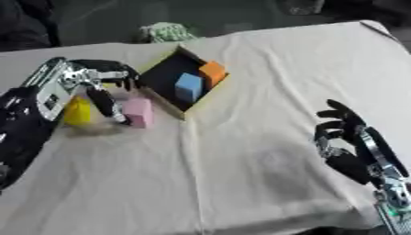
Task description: Pick up objects on the table and place them in the box.
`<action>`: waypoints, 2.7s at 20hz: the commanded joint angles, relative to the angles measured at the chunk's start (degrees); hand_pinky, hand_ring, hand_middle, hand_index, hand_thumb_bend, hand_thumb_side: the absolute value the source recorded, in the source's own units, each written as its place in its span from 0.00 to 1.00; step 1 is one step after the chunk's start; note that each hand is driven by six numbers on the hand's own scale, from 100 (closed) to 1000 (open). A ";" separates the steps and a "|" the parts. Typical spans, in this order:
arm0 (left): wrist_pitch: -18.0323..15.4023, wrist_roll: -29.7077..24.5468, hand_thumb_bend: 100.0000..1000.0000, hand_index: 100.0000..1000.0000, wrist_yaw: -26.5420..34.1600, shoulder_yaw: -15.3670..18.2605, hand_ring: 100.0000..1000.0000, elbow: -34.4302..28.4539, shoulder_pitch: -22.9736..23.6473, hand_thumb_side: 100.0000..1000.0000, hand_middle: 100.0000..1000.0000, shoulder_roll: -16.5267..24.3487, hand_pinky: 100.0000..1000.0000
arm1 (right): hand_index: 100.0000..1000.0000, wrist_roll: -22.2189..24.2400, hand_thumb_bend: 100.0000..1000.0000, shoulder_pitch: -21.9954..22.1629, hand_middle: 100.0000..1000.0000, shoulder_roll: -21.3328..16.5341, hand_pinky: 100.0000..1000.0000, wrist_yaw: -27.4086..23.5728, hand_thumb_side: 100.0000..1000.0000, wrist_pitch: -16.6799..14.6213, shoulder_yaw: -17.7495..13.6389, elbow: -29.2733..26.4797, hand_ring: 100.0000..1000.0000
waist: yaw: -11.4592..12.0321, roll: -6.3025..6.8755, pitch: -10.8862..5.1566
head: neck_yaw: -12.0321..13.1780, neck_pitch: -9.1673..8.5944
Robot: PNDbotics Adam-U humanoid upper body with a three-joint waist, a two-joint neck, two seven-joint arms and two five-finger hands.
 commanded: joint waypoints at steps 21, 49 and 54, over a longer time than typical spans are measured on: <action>-0.52 6.00 0.23 0.64 1.92 0.34 0.49 -7.71 -5.35 0.03 0.46 1.27 0.59 | 0.98 0.15 0.00 -0.41 0.77 -0.77 0.62 -0.09 0.32 -0.11 -0.13 -0.59 0.71 | -0.71 0.31 -1.06 | 0.26 0.27; -3.26 3.12 0.23 0.68 -2.86 -1.07 0.54 -2.26 -5.95 0.04 0.50 -4.38 0.62 | 0.98 0.67 0.00 -1.48 0.77 -0.48 0.62 -0.70 0.32 -0.20 0.31 -0.61 0.70 | -2.88 0.25 0.00 | 0.82 0.27; -2.62 2.28 0.23 0.68 -1.14 -0.59 0.54 -4.75 -6.61 0.05 0.50 -2.89 0.62 | 0.98 0.64 0.00 -1.48 0.77 -0.50 0.62 -0.58 0.32 -0.22 0.27 -0.59 0.70 | -2.63 0.41 -0.14 | 0.63 0.27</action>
